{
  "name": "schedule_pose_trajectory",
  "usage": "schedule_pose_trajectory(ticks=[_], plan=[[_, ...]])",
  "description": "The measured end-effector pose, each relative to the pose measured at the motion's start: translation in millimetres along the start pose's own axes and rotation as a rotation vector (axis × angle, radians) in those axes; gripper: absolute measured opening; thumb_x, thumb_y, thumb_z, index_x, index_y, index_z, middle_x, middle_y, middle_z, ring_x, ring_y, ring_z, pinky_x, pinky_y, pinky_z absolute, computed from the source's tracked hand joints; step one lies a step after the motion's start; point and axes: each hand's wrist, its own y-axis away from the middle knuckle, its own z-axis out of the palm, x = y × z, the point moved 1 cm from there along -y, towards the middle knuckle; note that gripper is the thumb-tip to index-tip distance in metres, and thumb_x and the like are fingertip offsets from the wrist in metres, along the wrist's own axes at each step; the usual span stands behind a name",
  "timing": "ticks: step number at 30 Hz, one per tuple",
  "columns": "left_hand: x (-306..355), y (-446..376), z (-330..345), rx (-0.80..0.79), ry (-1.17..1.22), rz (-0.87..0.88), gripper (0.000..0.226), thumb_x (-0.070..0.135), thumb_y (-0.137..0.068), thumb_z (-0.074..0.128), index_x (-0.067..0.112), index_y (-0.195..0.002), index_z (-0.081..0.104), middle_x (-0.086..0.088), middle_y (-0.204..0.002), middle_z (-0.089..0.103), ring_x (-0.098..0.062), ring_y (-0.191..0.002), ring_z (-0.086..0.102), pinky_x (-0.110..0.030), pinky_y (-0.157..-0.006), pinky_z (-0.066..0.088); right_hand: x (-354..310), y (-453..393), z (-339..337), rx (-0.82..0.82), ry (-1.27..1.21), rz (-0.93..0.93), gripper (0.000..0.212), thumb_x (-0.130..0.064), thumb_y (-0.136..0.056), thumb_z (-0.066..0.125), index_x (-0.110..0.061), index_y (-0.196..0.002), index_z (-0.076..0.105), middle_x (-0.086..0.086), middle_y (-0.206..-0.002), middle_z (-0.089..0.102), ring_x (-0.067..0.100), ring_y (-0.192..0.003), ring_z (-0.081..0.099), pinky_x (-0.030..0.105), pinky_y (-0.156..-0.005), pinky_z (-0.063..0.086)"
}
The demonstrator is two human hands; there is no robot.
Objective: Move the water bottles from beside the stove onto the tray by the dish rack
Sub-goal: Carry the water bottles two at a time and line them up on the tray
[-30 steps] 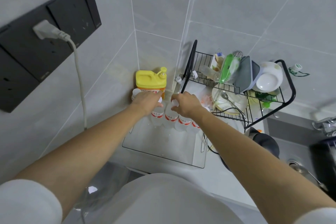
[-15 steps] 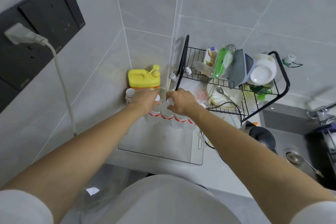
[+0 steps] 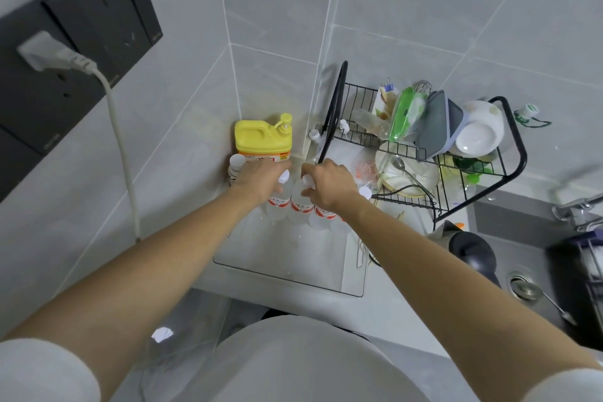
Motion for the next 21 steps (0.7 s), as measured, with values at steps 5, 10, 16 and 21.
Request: schedule_pose_trajectory(ticks=[5, 10, 16, 21], plan=[[7.2, 6.4, -6.4, -0.063, -0.025, -0.118, 0.043, 0.023, -0.098, 0.067, 0.019, -0.138, 0.051, -0.013, -0.124, 0.068, -0.037, -0.115, 0.065, -0.038, -0.073, 0.047, 4.7, 3.5, 0.2, -0.026, -0.009, -0.036, 0.042, -0.043, -0.096, 0.070, -0.025, -0.131, 0.057, 0.007, -0.121, 0.067, 0.031, -0.119, 0.054, 0.042, -0.093, 0.045], [22.7, 25.9, -10.4, 0.005, -0.003, -0.209, 0.053, 0.032, -0.099, 0.063, 0.018, -0.147, 0.045, -0.011, -0.132, 0.065, -0.037, -0.120, 0.062, -0.040, -0.075, 0.047, 5.9, 23.1, -1.5, 0.048, -0.055, -0.029, 0.058, -0.049, -0.097, 0.063, -0.024, -0.148, 0.049, 0.008, -0.131, 0.056, 0.032, -0.125, 0.047, 0.046, -0.098, 0.045], [57.3, 55.9, -24.5, 0.448, -0.033, -0.077, 0.044, 0.038, -0.092, 0.055, 0.019, -0.131, 0.064, -0.007, -0.125, 0.061, -0.033, -0.118, 0.059, -0.050, -0.075, 0.057, 21.2, 62.4, -23.3, 0.258, -0.072, -0.010, 0.054, -0.053, -0.099, 0.058, -0.015, -0.138, 0.058, 0.009, -0.125, 0.058, 0.034, -0.119, 0.051, 0.046, -0.093, 0.045], [92.5, 52.0, -39.4, 0.496, -0.004, -0.015, 0.052, 0.044, -0.093, 0.059, 0.023, -0.141, 0.059, -0.007, -0.142, 0.056, -0.031, -0.130, 0.054, -0.047, -0.089, 0.050, 44.5, 106.4, -41.0, 0.356, -0.031, 0.020, 0.057, -0.058, -0.096, 0.052, -0.019, -0.138, 0.057, 0.006, -0.127, 0.057, 0.031, -0.118, 0.051, 0.047, -0.097, 0.048]])
